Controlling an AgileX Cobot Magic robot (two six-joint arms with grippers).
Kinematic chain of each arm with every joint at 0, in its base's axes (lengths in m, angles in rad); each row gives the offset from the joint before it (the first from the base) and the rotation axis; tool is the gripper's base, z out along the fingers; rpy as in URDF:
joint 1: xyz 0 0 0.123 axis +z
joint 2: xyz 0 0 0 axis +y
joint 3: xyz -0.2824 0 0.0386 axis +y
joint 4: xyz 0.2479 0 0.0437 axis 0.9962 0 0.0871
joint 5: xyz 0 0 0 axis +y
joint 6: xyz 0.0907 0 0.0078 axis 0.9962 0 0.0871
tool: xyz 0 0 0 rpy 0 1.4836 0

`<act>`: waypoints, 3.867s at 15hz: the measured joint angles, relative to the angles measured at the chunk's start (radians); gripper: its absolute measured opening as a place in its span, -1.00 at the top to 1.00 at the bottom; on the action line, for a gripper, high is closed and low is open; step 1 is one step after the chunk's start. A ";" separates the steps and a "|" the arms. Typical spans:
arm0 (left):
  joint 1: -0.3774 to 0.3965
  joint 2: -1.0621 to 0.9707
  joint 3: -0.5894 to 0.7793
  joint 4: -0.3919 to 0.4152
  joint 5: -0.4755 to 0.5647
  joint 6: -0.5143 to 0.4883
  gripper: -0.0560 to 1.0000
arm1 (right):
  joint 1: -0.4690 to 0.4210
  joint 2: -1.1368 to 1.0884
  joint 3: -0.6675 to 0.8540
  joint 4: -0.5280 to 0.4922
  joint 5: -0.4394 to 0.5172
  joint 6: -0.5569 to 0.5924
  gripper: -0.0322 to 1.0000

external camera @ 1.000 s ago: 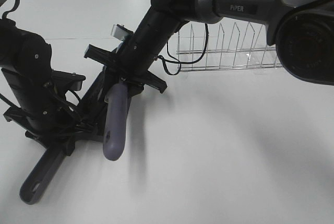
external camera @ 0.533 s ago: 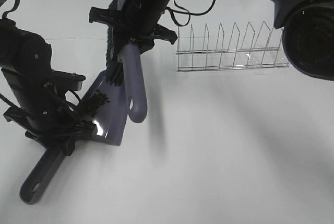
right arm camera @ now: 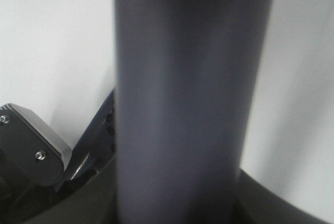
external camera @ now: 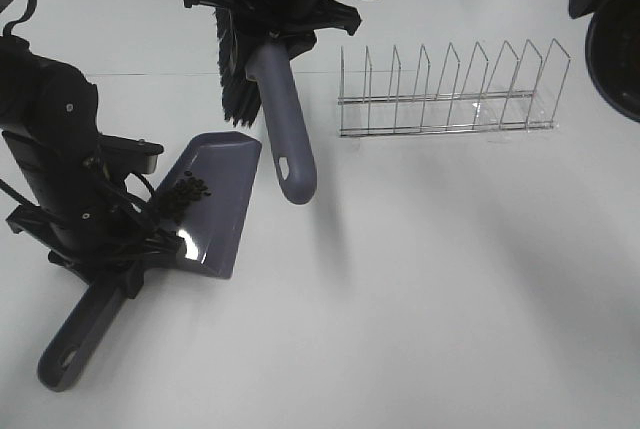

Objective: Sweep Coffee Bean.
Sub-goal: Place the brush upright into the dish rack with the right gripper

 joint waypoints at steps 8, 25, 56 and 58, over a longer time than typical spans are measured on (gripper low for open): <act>0.000 0.002 0.000 0.000 0.000 0.001 0.27 | -0.098 -0.397 0.704 -0.209 0.003 -0.067 0.36; 0.000 0.002 0.000 -0.008 0.001 0.001 0.27 | -0.557 -0.259 0.826 -0.298 -0.011 -0.199 0.36; 0.000 0.002 -0.001 -0.039 0.005 -0.003 0.27 | -0.569 0.046 0.237 -0.122 0.013 -0.273 -0.27; 0.000 0.002 -0.001 -0.039 0.005 -0.003 0.27 | -0.569 0.026 0.237 -0.122 0.013 -0.273 -0.31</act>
